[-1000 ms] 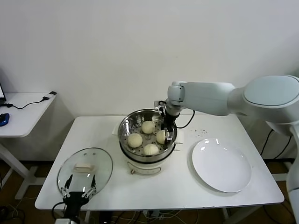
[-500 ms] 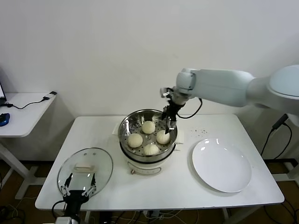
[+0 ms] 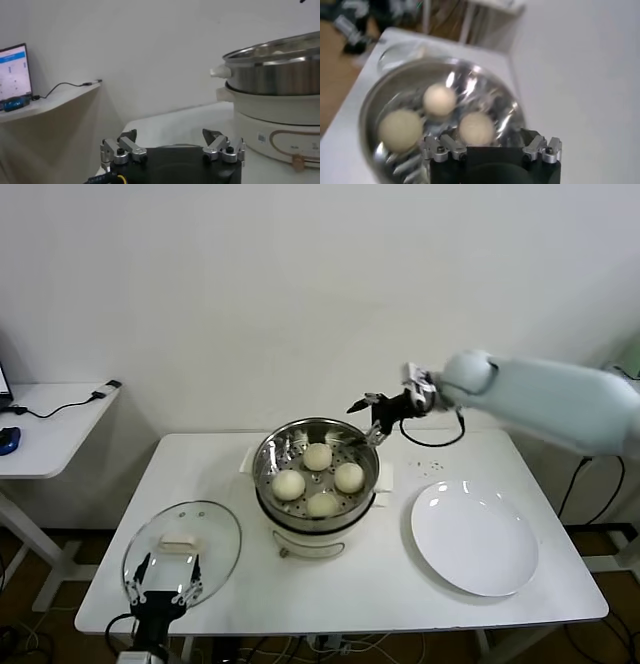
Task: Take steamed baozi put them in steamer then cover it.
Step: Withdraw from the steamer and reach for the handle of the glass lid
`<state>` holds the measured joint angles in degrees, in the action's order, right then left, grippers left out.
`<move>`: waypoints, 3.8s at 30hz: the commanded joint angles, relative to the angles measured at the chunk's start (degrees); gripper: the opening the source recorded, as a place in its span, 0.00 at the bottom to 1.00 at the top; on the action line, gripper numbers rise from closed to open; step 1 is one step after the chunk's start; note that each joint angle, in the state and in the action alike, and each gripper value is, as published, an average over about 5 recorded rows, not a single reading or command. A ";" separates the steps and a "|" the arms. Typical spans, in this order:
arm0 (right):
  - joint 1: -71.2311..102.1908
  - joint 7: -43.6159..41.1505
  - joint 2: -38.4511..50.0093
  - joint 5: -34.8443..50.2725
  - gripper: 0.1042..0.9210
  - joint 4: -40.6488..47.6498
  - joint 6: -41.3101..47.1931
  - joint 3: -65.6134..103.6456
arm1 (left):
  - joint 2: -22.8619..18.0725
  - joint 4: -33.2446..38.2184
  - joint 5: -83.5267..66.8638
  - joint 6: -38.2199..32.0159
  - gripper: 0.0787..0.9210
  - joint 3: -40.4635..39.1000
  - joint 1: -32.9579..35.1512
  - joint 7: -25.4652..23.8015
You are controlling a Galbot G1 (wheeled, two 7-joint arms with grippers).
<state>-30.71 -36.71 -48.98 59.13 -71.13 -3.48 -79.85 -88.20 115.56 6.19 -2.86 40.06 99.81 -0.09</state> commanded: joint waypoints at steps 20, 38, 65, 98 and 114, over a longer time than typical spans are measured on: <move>89.71 22.76 8.44 -14.46 0.88 -21.73 0.92 97.75 | -1.26 4.84 21.41 -2.42 0.88 3.65 1.67 -1.74; 108.61 23.05 -7.41 -27.20 0.88 -24.39 4.17 112.93 | 2.14 -9.93 87.38 -8.35 0.88 4.87 -8.77 5.09; 109.92 22.70 -10.77 -35.13 0.88 -21.76 0.66 112.35 | 4.29 -28.07 84.51 -6.20 0.88 5.27 -21.21 15.05; 110.98 19.62 -11.92 -39.28 0.88 -19.90 -1.97 113.62 | 5.35 -31.56 80.39 -8.43 0.43 4.98 -24.82 13.41; 110.08 19.37 -11.47 -39.37 0.88 -18.82 -2.31 114.18 | 8.78 -12.73 69.66 2.17 0.08 4.26 -16.81 9.91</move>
<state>79.73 -17.38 -60.62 19.83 -90.27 -5.69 34.24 -81.57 89.34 83.28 -9.24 44.79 77.75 12.10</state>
